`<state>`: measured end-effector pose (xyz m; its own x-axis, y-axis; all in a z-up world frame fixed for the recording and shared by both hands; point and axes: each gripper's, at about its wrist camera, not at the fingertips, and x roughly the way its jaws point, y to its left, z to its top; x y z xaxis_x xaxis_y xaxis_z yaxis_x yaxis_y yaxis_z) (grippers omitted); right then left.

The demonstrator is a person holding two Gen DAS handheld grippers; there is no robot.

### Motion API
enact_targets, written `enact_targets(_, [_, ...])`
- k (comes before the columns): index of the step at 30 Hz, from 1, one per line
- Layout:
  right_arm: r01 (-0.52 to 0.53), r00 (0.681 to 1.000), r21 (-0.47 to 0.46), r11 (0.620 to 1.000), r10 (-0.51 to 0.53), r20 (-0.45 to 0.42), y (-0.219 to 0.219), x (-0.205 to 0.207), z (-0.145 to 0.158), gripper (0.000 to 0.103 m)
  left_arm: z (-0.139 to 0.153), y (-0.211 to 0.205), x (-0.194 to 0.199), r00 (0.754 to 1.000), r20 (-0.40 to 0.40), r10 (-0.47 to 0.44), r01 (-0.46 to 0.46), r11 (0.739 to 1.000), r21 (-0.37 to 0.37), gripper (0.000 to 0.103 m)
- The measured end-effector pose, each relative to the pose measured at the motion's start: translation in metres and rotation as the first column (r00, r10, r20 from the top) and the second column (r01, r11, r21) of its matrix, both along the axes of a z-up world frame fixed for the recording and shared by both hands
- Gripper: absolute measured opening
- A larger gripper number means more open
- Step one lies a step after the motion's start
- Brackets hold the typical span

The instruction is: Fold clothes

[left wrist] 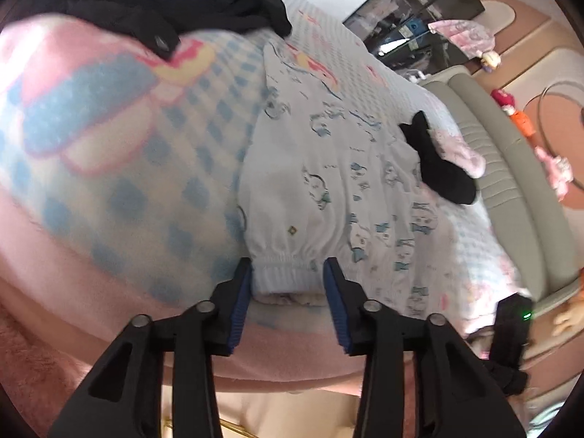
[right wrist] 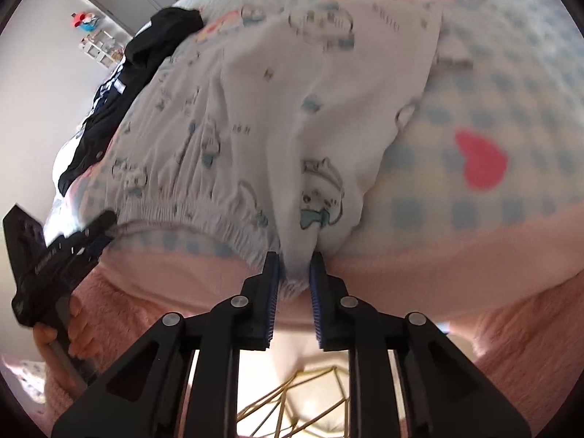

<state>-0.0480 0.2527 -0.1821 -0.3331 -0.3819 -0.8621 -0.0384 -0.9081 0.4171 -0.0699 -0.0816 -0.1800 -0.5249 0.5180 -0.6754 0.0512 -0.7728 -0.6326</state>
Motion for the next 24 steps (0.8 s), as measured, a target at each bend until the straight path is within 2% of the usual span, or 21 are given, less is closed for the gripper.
enact_targets(4, [0.023, 1.0, -0.113, 0.993, -0.024, -0.005, 0.008, -0.001, 0.005, 0.025, -0.007, -0.007, -0.002, 1.0, -0.004, -0.007, 0.007, 0.989, 0.151, 0.044])
enact_targets(6, [0.035, 0.999, -0.102, 0.994, -0.036, -0.009, 0.007, -0.009, 0.007, 0.025, -0.01, -0.011, -0.001, 1.0, 0.006, 0.017, -0.018, 0.986, 0.168, 0.044])
enact_targets(9, [0.083, 0.996, 0.016, 0.996, -0.084, 0.012, 0.002, -0.016, 0.003, 0.025, -0.007, -0.008, 0.002, 0.999, -0.004, 0.049, -0.049, 0.998, 0.051, 0.044])
enact_targets(10, [0.09, 0.995, 0.045, 0.995, -0.091, 0.03, -0.001, -0.019, 0.0, 0.025, -0.005, -0.005, 0.002, 0.999, -0.01, 0.05, -0.05, 0.999, 0.002, 0.039])
enact_targets(11, [0.097, 0.994, 0.052, 0.994, -0.099, 0.046, -0.001, -0.018, -0.002, 0.025, -0.003, 0.001, 0.002, 0.999, -0.013, 0.039, -0.039, 0.997, -0.062, 0.034])
enact_targets(13, [0.099, 0.993, 0.059, 0.993, -0.102, 0.06, 0.0, -0.014, -0.003, 0.025, 0.001, 0.012, 0.002, 1.0, -0.015, 0.015, -0.018, 0.984, -0.176, 0.034])
enact_targets(14, [0.088, 0.994, 0.076, 0.993, -0.093, 0.064, -0.001, -0.011, -0.003, 0.025, 0.001, 0.015, 0.003, 1.0, -0.017, 0.004, -0.007, 0.983, -0.184, 0.033])
enact_targets(17, [0.041, 0.997, 0.089, 0.995, -0.047, 0.06, -0.005, -0.005, 0.001, 0.026, 0.001, 0.017, 0.002, 0.999, -0.011, -0.036, 0.034, 0.992, -0.118, 0.033])
enact_targets(18, [0.025, 0.998, 0.081, 0.996, -0.029, 0.056, -0.008, -0.004, 0.001, 0.026, -0.002, 0.019, 0.001, 0.998, 0.009, -0.06, 0.061, 0.99, -0.125, 0.033])
enact_targets(21, [-0.008, 0.999, 0.068, 0.998, 0.005, 0.042, -0.015, -0.005, 0.0, 0.026, -0.006, 0.027, -0.001, 0.993, 0.046, -0.106, 0.114, 0.969, -0.221, 0.033])
enact_targets(24, [0.048, 0.998, 0.095, 0.994, -0.051, 0.028, -0.012, -0.011, -0.004, 0.026, -0.002, 0.026, 0.002, 0.994, 0.041, -0.1, 0.106, 0.973, -0.207, 0.034])
